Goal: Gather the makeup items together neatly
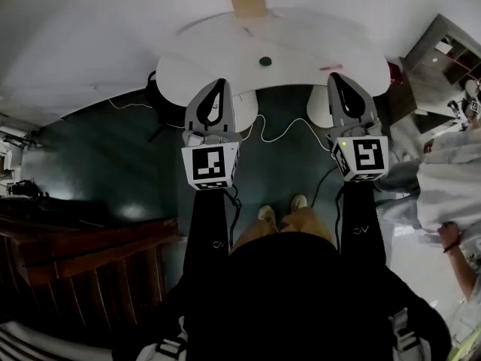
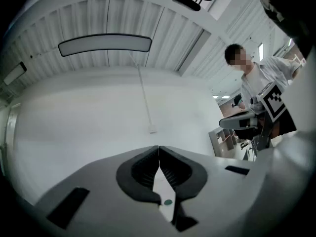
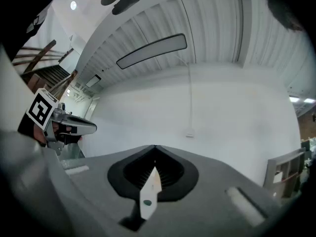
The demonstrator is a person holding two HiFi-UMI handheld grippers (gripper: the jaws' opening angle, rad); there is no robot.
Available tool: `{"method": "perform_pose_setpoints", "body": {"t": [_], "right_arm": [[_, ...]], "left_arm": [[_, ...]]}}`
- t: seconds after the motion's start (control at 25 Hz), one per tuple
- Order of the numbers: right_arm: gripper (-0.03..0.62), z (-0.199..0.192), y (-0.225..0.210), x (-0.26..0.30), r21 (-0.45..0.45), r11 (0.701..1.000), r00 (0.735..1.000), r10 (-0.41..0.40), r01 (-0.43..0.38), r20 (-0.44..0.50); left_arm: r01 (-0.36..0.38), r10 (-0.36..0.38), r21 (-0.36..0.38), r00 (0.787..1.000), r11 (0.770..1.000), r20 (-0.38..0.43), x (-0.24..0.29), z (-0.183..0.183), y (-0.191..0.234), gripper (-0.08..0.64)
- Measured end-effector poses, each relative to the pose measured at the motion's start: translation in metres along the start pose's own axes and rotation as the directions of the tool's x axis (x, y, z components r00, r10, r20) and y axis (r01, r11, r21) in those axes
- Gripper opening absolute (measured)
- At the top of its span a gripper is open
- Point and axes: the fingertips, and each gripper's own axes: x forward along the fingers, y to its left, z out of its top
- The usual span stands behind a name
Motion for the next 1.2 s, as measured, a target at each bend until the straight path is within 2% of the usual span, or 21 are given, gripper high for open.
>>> {"method": "perform_pose_setpoints", "body": {"t": [0.48,0.84,1.2], "right_arm": [[0.005,-0.002,0.0,0.008,0.001,1.0,1.0,0.005,-0.005,0.002],[0.005,0.0,0.024,0.018,-0.006,1.0,1.0,-0.018,0.018,0.011],[0.005,-0.013,0.017,0.07,-0.01,1.0,1.0,-0.002,0.002,0.016]], "left_arm": [[0.013,-0.013,0.001,1.0,1.0,-0.004,0.006,0.0,-0.002,0.009],[0.047,-0.047,0.002,0.999,0.999,0.005,0.002,-0.009,0.021,0.009],[0.05,-0.05,0.003,0.999,0.999,0.005,0.043,-0.03,0.043,0.009]]}}
